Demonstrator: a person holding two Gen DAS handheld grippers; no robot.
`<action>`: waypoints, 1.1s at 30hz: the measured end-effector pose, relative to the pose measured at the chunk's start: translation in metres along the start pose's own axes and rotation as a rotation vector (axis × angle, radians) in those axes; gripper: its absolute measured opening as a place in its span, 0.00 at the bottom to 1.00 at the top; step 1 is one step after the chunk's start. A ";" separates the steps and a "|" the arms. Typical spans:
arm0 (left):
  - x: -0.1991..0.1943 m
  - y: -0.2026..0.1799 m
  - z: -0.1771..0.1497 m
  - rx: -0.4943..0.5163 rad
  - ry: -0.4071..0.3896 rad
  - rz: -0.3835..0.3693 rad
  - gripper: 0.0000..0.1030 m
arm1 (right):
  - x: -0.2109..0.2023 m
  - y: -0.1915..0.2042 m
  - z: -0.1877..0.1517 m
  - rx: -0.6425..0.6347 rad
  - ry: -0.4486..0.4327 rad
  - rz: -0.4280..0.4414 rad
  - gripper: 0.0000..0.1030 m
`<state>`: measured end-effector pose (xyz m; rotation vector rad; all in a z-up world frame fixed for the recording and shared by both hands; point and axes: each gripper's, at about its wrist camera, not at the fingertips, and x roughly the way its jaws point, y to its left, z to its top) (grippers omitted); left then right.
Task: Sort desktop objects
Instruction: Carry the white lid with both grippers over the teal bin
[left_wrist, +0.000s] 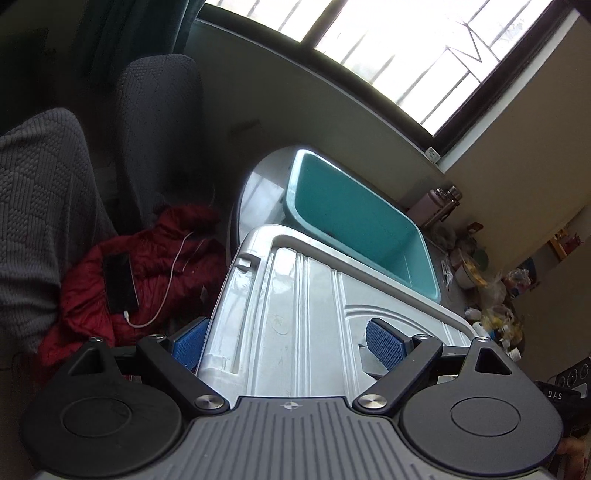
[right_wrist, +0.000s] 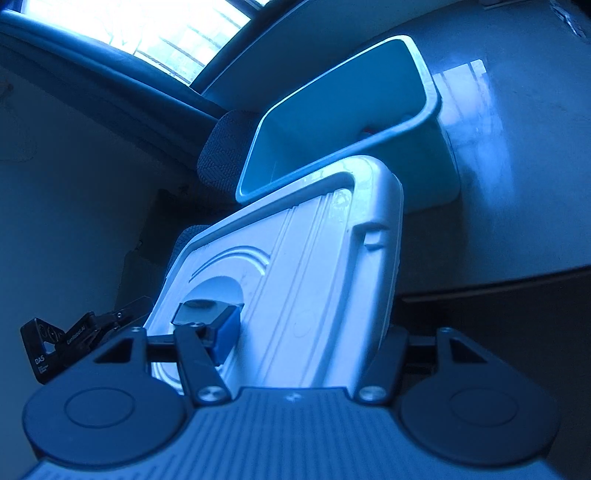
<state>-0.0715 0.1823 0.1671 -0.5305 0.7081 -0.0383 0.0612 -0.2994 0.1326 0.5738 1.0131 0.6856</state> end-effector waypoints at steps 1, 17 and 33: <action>-0.005 -0.001 -0.006 0.005 -0.002 -0.004 0.88 | -0.004 0.000 -0.006 -0.001 -0.007 0.001 0.59; -0.087 0.009 -0.082 0.035 -0.018 -0.032 0.88 | -0.059 0.008 -0.124 0.032 -0.059 0.012 0.59; -0.153 0.018 -0.137 0.068 -0.048 0.014 0.88 | -0.080 0.022 -0.181 0.016 -0.056 0.036 0.59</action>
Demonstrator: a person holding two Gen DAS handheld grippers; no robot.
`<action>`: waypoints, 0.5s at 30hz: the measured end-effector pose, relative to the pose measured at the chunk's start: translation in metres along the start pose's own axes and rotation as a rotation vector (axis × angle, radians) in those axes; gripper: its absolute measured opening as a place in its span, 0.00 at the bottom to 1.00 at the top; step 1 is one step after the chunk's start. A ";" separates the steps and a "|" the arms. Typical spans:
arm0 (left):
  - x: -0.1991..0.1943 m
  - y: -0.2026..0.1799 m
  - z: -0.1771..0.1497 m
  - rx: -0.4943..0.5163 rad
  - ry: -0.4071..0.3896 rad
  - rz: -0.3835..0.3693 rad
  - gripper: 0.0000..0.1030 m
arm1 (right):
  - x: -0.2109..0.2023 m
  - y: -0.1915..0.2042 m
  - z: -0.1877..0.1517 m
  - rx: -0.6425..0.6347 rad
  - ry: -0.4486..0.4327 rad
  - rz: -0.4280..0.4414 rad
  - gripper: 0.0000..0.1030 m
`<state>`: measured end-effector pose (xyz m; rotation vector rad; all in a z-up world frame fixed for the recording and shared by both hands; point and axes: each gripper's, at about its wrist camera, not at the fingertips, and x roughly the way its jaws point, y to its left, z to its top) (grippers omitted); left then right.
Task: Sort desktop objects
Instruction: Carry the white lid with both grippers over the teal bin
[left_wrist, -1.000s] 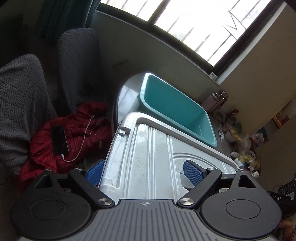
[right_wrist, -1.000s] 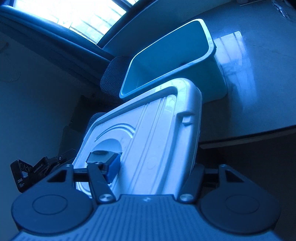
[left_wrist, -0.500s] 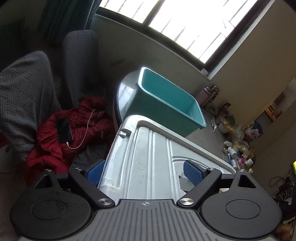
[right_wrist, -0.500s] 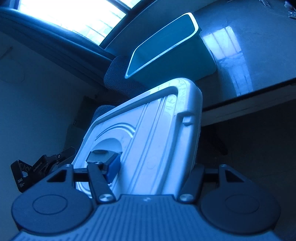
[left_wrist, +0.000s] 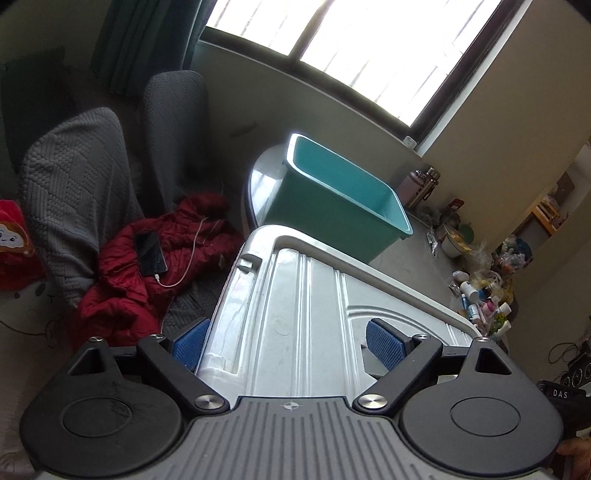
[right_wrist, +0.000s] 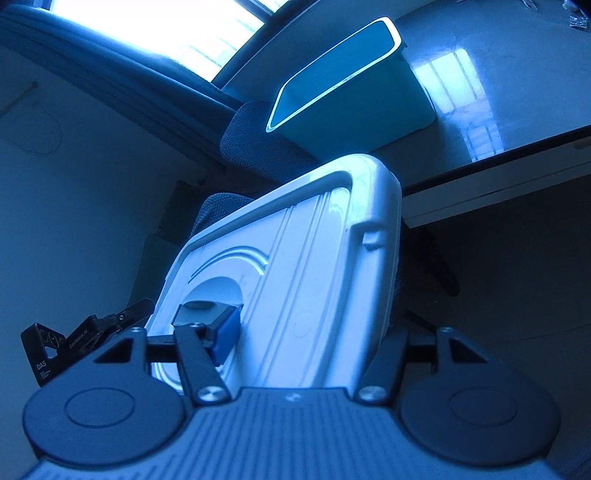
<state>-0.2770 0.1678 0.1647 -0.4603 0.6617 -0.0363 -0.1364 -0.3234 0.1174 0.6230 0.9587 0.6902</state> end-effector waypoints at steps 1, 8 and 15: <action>-0.002 0.000 0.001 0.001 -0.001 0.001 0.88 | 0.000 0.000 -0.001 -0.001 0.000 0.003 0.59; -0.002 -0.002 0.008 -0.006 0.000 0.002 0.88 | 0.002 0.002 0.002 -0.007 0.002 0.007 0.59; 0.015 -0.005 0.021 -0.009 0.006 0.015 0.88 | 0.013 -0.003 0.018 -0.007 0.020 0.007 0.59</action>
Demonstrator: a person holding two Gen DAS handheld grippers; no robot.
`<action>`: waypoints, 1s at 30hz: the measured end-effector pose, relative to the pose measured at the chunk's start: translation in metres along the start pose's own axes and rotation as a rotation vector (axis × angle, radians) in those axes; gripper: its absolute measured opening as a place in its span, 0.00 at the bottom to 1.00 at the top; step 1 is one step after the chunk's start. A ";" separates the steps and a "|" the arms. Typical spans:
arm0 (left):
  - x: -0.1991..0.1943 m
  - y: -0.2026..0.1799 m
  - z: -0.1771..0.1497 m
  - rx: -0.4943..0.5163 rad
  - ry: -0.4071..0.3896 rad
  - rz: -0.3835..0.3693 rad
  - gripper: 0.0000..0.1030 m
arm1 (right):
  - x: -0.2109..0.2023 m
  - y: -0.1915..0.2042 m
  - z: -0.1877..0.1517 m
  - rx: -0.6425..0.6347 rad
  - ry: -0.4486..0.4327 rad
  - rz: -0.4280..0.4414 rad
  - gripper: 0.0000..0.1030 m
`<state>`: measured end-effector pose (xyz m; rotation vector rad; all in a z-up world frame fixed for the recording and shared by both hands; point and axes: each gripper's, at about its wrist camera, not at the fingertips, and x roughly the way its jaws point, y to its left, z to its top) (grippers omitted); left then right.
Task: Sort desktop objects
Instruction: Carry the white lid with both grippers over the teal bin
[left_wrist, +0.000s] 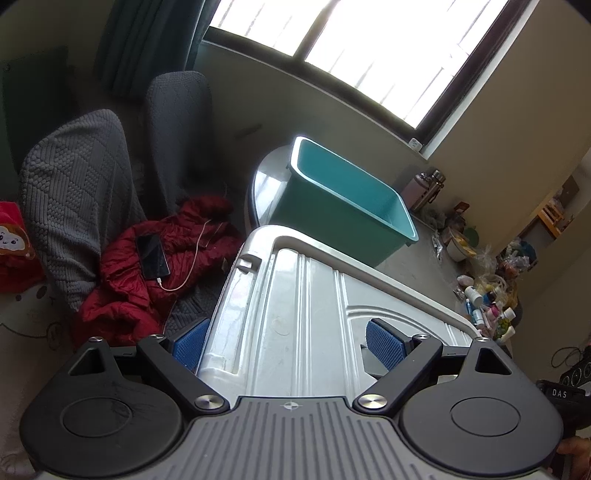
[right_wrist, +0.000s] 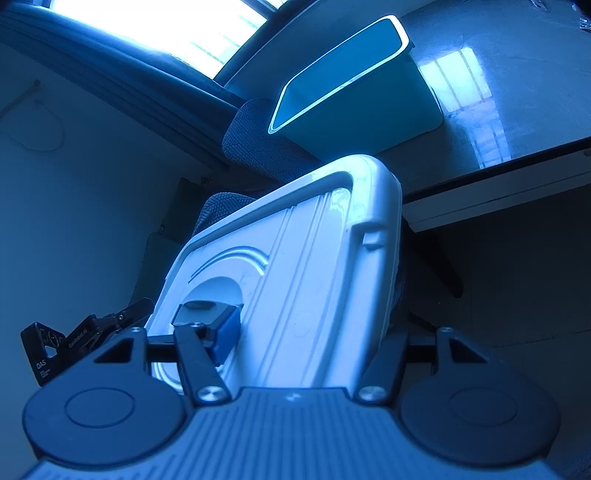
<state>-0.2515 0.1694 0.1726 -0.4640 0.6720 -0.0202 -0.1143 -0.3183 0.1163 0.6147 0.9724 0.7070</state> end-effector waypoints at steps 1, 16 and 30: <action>0.004 -0.001 0.003 -0.002 -0.001 0.002 0.88 | 0.002 -0.001 0.003 0.001 0.002 0.001 0.59; 0.063 -0.021 0.051 -0.017 -0.030 0.035 0.88 | 0.031 -0.020 0.071 -0.024 0.021 0.033 0.59; 0.117 -0.047 0.103 -0.036 -0.057 0.024 0.88 | 0.049 -0.028 0.139 -0.042 0.016 0.038 0.59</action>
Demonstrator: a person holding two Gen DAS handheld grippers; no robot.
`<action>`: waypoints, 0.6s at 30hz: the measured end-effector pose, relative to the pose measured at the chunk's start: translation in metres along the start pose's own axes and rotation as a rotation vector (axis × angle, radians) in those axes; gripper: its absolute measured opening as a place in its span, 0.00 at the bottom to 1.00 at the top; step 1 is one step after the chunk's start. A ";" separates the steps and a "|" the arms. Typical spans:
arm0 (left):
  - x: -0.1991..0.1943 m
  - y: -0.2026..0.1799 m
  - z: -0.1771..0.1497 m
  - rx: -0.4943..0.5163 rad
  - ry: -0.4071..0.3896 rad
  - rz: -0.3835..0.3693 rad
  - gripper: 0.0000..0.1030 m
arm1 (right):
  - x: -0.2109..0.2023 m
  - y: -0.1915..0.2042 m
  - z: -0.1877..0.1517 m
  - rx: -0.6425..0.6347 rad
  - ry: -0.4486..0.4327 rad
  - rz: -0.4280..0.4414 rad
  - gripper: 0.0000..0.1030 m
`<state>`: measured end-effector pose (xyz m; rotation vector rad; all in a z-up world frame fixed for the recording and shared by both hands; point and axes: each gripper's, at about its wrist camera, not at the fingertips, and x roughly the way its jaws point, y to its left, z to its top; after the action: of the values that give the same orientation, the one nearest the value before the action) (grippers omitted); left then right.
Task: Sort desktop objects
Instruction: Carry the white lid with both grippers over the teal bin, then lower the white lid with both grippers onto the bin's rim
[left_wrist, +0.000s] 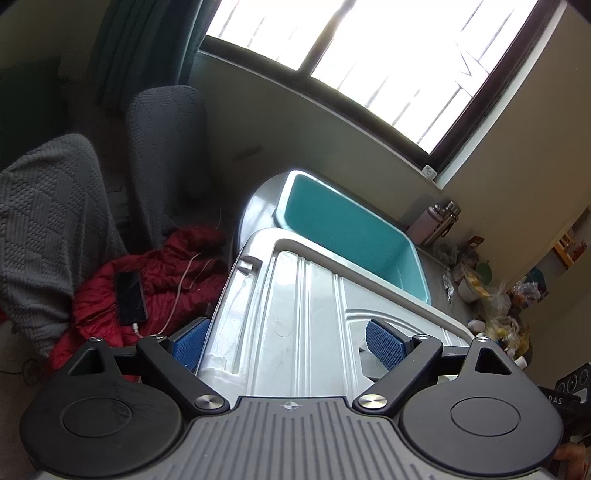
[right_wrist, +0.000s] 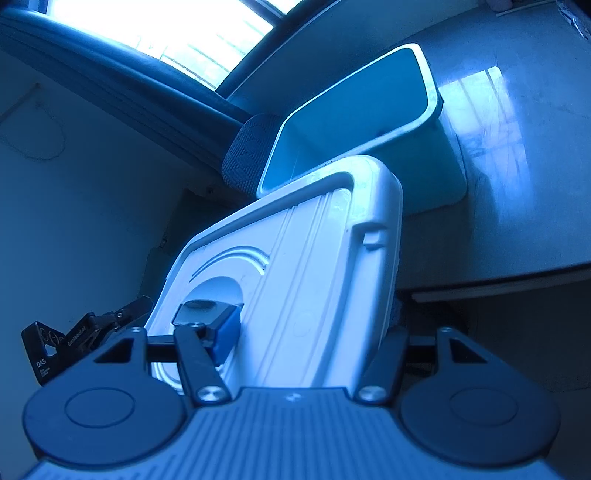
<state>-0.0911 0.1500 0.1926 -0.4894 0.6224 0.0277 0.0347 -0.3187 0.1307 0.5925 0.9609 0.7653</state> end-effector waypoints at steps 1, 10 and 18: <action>0.003 -0.002 0.003 0.003 -0.002 -0.002 0.88 | 0.001 -0.001 0.005 0.000 -0.002 -0.001 0.59; 0.055 -0.012 0.041 0.019 -0.003 -0.025 0.88 | 0.018 -0.010 0.051 -0.006 -0.030 -0.018 0.59; 0.100 -0.014 0.086 0.020 -0.013 -0.045 0.88 | 0.047 -0.017 0.099 0.001 -0.043 -0.017 0.59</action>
<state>0.0410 0.1639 0.2026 -0.4839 0.5980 -0.0178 0.1441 -0.3022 0.1402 0.5986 0.9254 0.7337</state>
